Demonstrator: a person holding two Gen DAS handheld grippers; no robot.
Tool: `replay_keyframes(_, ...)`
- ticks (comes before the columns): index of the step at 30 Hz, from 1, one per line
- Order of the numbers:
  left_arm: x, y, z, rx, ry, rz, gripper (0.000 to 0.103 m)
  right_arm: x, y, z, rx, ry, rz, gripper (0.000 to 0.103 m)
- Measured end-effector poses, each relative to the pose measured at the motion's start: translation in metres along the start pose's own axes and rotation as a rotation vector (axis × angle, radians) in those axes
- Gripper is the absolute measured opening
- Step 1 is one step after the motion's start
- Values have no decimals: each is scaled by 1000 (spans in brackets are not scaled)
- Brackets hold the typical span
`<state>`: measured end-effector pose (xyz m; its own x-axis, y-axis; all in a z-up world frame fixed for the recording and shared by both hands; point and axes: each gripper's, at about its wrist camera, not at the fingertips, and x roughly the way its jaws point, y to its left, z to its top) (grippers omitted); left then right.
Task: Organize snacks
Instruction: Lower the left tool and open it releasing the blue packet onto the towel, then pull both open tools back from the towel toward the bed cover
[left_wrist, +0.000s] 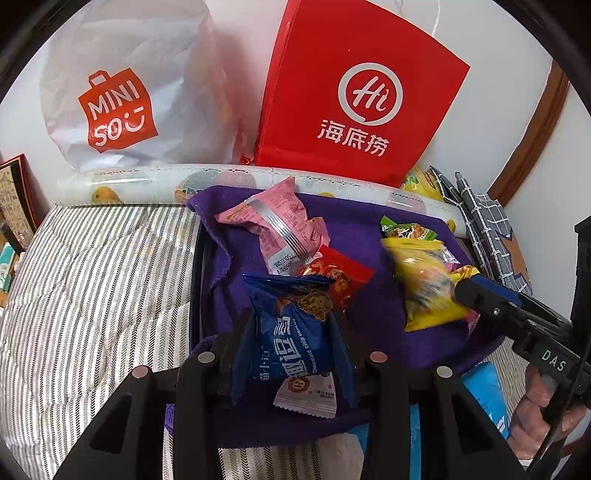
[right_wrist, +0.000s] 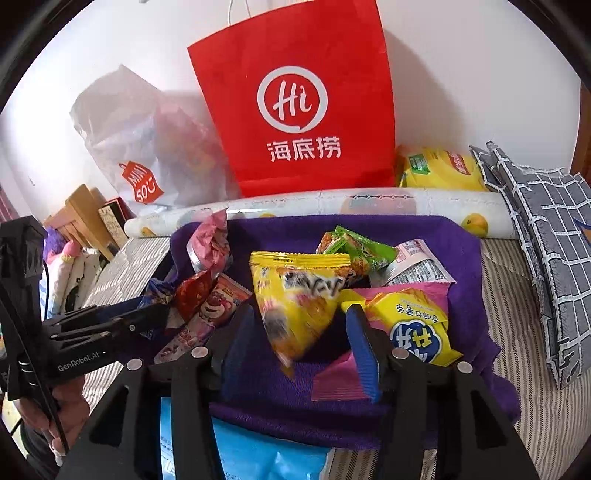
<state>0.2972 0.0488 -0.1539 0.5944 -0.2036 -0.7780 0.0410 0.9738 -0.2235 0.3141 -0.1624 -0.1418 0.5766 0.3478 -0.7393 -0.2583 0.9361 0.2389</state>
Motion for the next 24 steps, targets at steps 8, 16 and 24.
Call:
replay_keyframes(8, 2, 3, 2, -21, 10, -8, 53, -6, -1, 2, 12, -24, -5, 59)
replay_keyframes(16, -6, 11, 5, -58, -19, -3, 60, -15, 3, 5, -2, -51, -42, 77)
replay_keyframes(24, -6, 11, 5, -57, -13, -14, 60, -14, 4, 7, -1, -12, -152, 82)
